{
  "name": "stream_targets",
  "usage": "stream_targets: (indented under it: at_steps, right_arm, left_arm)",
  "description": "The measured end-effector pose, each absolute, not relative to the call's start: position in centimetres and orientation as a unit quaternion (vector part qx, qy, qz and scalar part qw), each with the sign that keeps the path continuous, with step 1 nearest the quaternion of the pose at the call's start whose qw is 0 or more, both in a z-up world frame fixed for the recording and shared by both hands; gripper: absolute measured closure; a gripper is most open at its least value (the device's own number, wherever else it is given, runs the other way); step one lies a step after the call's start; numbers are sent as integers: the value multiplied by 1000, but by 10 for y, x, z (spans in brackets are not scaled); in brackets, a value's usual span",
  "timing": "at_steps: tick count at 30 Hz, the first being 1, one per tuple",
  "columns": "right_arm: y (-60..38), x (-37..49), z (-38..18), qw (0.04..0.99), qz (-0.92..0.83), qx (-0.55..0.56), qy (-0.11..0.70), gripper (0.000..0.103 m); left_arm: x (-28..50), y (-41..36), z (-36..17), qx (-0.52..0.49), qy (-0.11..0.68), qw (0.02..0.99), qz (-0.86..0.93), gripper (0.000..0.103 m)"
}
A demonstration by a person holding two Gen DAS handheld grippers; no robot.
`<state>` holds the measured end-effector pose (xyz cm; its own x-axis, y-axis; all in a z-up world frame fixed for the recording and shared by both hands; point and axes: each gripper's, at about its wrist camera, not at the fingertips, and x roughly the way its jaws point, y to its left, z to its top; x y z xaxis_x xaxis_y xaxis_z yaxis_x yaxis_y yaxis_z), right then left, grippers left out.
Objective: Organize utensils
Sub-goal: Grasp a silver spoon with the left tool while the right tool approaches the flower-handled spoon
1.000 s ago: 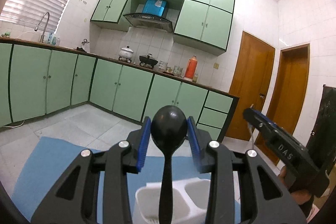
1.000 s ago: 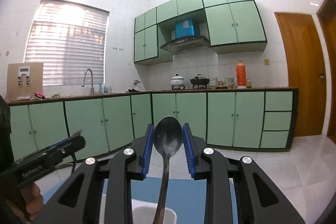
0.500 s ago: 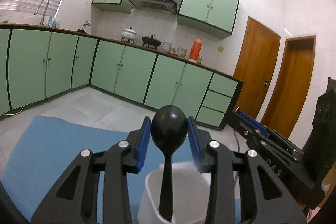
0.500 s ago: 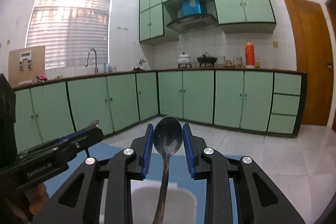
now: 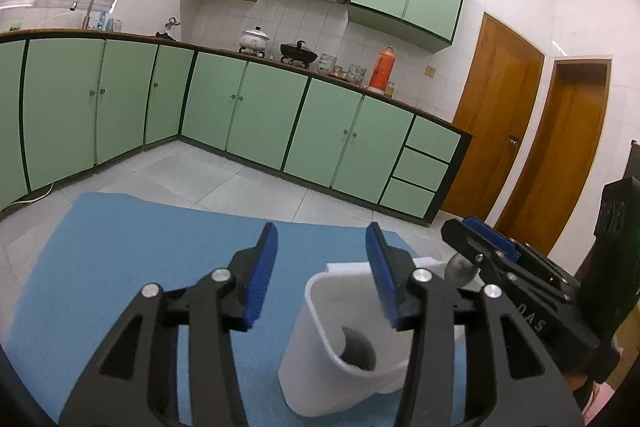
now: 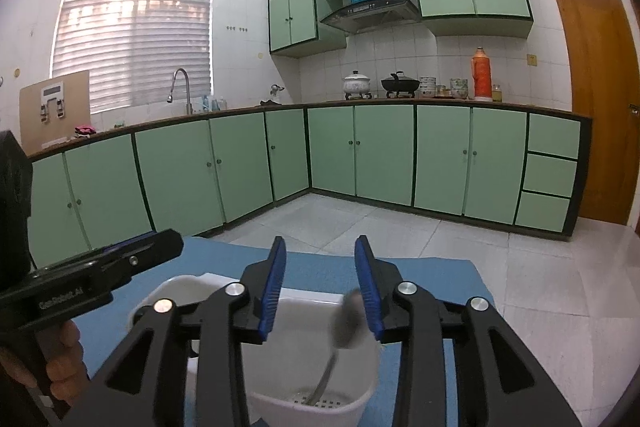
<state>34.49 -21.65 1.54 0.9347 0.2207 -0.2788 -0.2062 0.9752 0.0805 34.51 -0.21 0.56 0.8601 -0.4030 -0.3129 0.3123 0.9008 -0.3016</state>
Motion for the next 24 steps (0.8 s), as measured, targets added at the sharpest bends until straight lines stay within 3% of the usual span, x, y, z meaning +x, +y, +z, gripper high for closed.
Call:
stream_targets:
  at_steps: [5,11,16,24]
  right_arm:
    - [-230,330,31,983,115,46,138,56]
    - [-243,302,39,982,102,45,151,45]
    - [-251,269,24,976,85,48,192,26]
    - [-263,239,-8,962,53,55,262,10]
  left_arm:
    - [326,7,19,-114,195,956,-185,49]
    - [290,25,21,-81,240,954,-159,33]
    - [260,49,5,-80,294,943,-138,19]
    - [225,64,-33,-60,351,928,-110,13]
